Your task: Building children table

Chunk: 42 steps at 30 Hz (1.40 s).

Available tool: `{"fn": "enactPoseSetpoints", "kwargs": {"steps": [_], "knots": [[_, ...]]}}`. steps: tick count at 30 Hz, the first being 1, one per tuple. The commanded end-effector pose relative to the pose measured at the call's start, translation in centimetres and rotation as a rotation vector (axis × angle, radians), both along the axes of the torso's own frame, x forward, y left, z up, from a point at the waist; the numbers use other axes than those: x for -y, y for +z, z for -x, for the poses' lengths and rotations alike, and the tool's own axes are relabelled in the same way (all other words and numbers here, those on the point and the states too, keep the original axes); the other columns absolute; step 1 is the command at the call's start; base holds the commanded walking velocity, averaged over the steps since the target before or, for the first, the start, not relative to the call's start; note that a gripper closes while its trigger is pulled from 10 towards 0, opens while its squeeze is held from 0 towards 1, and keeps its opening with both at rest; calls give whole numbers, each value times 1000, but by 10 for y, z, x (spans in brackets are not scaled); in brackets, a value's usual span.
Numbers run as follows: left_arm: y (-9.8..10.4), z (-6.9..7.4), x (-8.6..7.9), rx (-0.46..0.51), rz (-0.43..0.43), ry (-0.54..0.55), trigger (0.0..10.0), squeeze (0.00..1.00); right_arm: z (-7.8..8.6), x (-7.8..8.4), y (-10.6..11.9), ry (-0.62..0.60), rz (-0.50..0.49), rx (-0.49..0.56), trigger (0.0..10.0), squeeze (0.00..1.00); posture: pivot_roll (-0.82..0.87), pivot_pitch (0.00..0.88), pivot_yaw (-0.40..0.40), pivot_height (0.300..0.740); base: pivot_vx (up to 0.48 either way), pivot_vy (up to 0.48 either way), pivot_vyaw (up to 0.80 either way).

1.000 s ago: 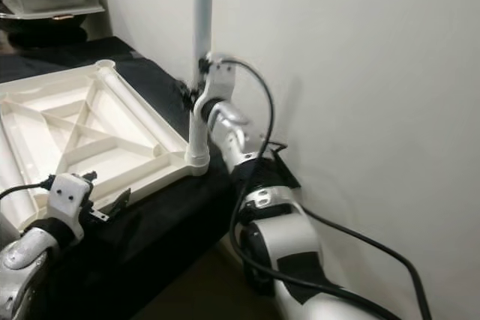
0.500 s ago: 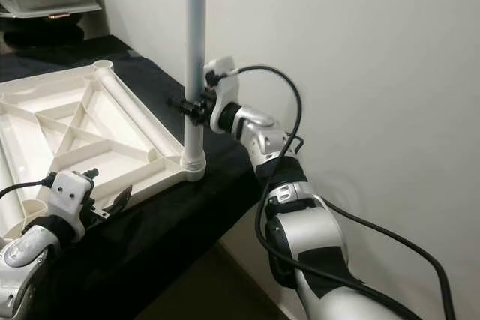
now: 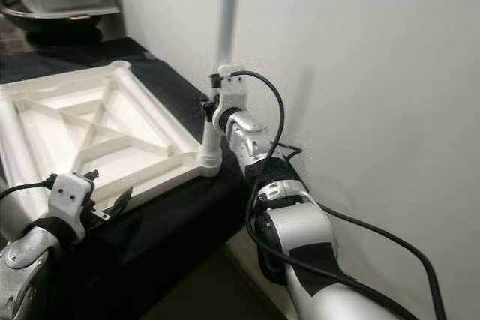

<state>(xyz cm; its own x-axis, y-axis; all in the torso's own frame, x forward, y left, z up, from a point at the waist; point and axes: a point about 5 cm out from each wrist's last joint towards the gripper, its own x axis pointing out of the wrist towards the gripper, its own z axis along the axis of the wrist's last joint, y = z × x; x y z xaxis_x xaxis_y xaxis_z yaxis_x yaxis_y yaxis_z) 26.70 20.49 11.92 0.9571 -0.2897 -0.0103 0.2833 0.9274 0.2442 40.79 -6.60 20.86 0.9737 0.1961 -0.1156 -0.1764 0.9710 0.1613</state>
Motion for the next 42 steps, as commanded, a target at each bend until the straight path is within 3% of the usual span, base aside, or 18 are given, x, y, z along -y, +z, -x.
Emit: {"fn": "enactPoseSetpoints", "kwargs": {"steps": [1,2,3,8,9,10,11,12,13,16,20,28,30,31,33,34,40,42], "knots": [[-1,-1,3,-2,3,-9,10000,0,14,-11,-39,-26,-22,-206,0,0,55,0,-134,740,0,0,0],[-1,-1,3,-2,2,-10,10000,0,18,-21,-40,4,-26,-213,3569,0,55,0,-134,740,0,0,0],[-1,-2,3,-1,0,-10,10000,0,22,-33,-40,55,-52,-220,10000,0,53,0,-130,740,0,0,0],[1,-3,2,2,-3,-10,10000,0,20,-31,-27,21,-101,-137,10000,0,55,0,-133,740,0,0,0],[1,-4,1,3,-5,-8,10000,0,19,-28,-21,14,-110,-106,10000,1000,53,0,-132,740,0,0,0],[1,-4,0,3,-6,-7,10000,0,18,-27,-18,13,-115,-90,10000,1000,53,0,-132,740,0,0,0],[1,-4,0,3,-7,-6,10000,0,15,-22,-11,37,-104,-67,10000,541,51,0,-130,740,0,0,0],[1,-4,0,3,-7,-6,10000,0,15,-22,-11,37,-104,-67,10000,541,51,0,-130,740,0,0,0],[1,-3,0,3,-6,-6,10000,0,11,-14,4,90,-120,-23,10000,0,50,0,-130,740,0,0,0],[0,-3,1,2,-5,-6,10000,0,10,-8,21,216,-176,51,10000,0,50,0,-130,740,0,0,0],[1,-3,1,3,-2,-5,10000,0,16,6,25,383,-137,140,10000,0,47,0,-131,740,0,0,0],[1,-3,-1,4,-5,-3,10000,0,13,13,7,497,-70,98,10000,0,56,0,-135,740,0,0,0],[1,-3,-2,6,-6,-2,10000,0,13,11,4,493,-61,94,9294,0,59,0,-135,740,0,0,0],[3,-3,-2,9,-7,1,10000,0,14,7,1,514,-56,90,4863,0,59,0,-135,740,0,0,0],[3,-3,-3,10,-7,2,10000,0,15,7,1,531,-56,90,4863,0,59,0,-135,740,0,0,0],[3,-3,-3,9,-8,3,10000,0,15,6,-4,508,-8,84,0,0,69,0,-137,740,0,0,0],[3,-2,-4,8,-11,4,10000,0,10,9,-24,311,34,-11,0,0,65,0,-135,740,0,0,0],[3,-2,-3,9,-10,2,10000,0,11,30,-54,-43,66,-167,0,0,64,0,-135,740,0,0,0]]}}
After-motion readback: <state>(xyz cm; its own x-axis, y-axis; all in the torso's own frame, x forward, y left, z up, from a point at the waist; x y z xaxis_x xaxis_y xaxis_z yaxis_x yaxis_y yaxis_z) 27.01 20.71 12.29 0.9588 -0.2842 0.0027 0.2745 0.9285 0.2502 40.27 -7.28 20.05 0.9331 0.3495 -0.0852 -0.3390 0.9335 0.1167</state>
